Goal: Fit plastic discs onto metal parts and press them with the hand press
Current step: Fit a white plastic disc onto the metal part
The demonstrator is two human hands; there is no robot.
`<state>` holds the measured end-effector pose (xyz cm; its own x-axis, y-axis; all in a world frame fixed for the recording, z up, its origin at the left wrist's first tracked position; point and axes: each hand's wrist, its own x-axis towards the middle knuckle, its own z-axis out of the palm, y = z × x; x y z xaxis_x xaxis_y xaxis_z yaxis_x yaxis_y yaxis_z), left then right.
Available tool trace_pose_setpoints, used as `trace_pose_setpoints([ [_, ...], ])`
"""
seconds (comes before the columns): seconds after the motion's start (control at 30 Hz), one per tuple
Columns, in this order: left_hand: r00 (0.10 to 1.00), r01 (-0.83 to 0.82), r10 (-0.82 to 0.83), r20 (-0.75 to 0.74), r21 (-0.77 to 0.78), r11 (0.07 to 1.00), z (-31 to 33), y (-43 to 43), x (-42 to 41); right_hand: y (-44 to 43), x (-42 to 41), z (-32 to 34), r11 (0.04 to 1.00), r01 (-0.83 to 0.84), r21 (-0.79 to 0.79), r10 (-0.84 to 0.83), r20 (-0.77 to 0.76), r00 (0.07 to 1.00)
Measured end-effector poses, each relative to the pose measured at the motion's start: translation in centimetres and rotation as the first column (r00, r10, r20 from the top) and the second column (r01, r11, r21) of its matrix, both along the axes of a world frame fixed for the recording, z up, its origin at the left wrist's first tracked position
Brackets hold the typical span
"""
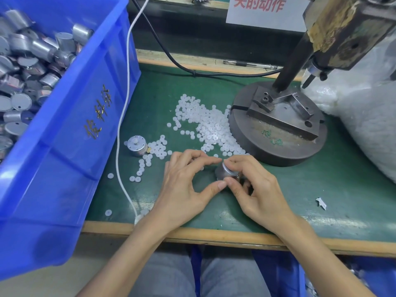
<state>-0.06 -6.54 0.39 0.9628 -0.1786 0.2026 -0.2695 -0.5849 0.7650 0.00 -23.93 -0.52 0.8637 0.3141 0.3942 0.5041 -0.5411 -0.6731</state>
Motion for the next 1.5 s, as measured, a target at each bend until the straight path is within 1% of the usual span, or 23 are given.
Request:
trace_pose_setpoints([
  [0.1,1.0,0.007,-0.007,0.005,-0.079,0.997,0.1,-0.1,0.0,0.0,-0.1,-0.1,0.995,-0.003,-0.099,0.011,0.076,0.997],
  [0.2,1.0,-0.013,0.013,-0.002,-0.142,0.99,0.2,-0.2,0.2,0.0,-0.1,-0.3,0.989,0.006,-0.148,0.013,0.132,0.991],
  [0.27,1.0,-0.002,0.0,-0.013,-0.16,0.987,0.2,-0.2,0.2,-0.1,-0.1,-0.4,0.989,0.005,-0.147,0.017,0.145,0.989],
  [0.47,0.999,0.037,-0.038,-0.003,-0.175,0.984,0.1,0.1,0.3,0.2,0.0,-0.6,0.997,-0.038,-0.067,0.048,0.151,0.987],
  [0.63,0.999,0.034,-0.035,-0.005,-0.146,0.989,-0.2,0.2,0.2,0.2,0.1,-0.6,0.994,-0.068,-0.083,0.08,0.15,0.985],
  [0.77,0.999,0.032,-0.034,-0.013,-0.125,0.992,0.0,0.1,0.2,0.3,0.1,-0.4,0.994,-0.052,-0.093,0.063,0.119,0.991],
  [0.83,0.999,0.043,-0.043,0.0,-0.066,0.997,0.0,0.0,0.2,0.3,0.1,-0.2,0.996,-0.041,-0.073,0.046,0.071,0.996],
  [0.9,0.998,0.063,-0.063,0.012,-0.001,0.998,0.0,-0.1,0.1,0.3,0.1,0.1,0.999,0.005,0.033,-0.004,-0.035,0.999],
  [0.93,0.997,0.078,-0.078,0.009,0.007,0.997,0.2,-0.2,0.1,0.3,0.1,0.3,0.989,0.052,0.138,-0.034,-0.13,0.991],
  [0.97,0.996,0.094,-0.094,0.003,-0.001,0.996,0.4,-0.5,0.2,0.4,0.0,0.6,0.954,0.11,0.278,-0.036,-0.258,0.965],
  [1.0,0.994,0.108,-0.108,0.004,-0.014,0.994,0.8,-1.0,0.4,0.3,0.1,1.1,0.889,0.181,0.421,-0.012,-0.373,0.928],
  [1.03,0.994,0.111,-0.11,0.018,-0.027,0.993,1.4,-1.7,0.7,0.2,0.2,1.5,0.798,0.264,0.542,0.01,-0.45,0.893],
  [1.07,0.994,0.101,-0.099,0.042,-0.042,0.994,2.0,-2.5,1.2,0.0,0.4,2.0,0.685,0.347,0.641,0.039,-0.508,0.86],
  [1.13,0.994,0.081,-0.074,0.077,-0.091,0.993,3.5,-4.4,2.6,-0.6,1.2,3.1,0.417,0.481,0.772,0.141,-0.577,0.804],
  [1.17,0.993,0.09,-0.08,0.084,-0.119,0.989,4.2,-5.4,3.4,-1.0,1.7,3.8,0.32,0.516,0.794,0.17,-0.584,0.794],
  [1.2,0.991,0.111,-0.098,0.094,-0.141,0.984,4.9,-6.2,4.2,-1.5,2.3,4.4,0.268,0.538,0.8,0.163,-0.588,0.793],
  [1.27,0.985,0.155,-0.139,0.099,-0.184,0.971,5.8,-7.7,5.6,-2.7,3.5,5.7,0.232,0.572,0.787,0.114,-0.606,0.787],
  [1.33,0.983,0.181,-0.171,0.065,-0.217,0.959,6.3,-9.0,6.9,-3.9,4.8,6.7,0.251,0.618,0.745,0.064,-0.65,0.758],
  [1.4,0.984,0.177,-0.176,0.027,-0.253,0.951,6.3,-10.0,8.3,-4.7,5.8,7.3,0.294,0.659,0.692,0.025,-0.695,0.718],
  [1.47,0.99,0.134,-0.14,-0.004,-0.272,0.953,6.2,-10.7,9.6,-4.8,6.5,7.7,0.369,0.659,0.656,0.004,-0.71,0.704],
  [1.5,0.994,0.107,-0.112,-0.006,-0.253,0.962,6.0,-10.9,10.2,-4.7,6.7,7.9,0.409,0.649,0.642,-0.007,-0.709,0.705],
])
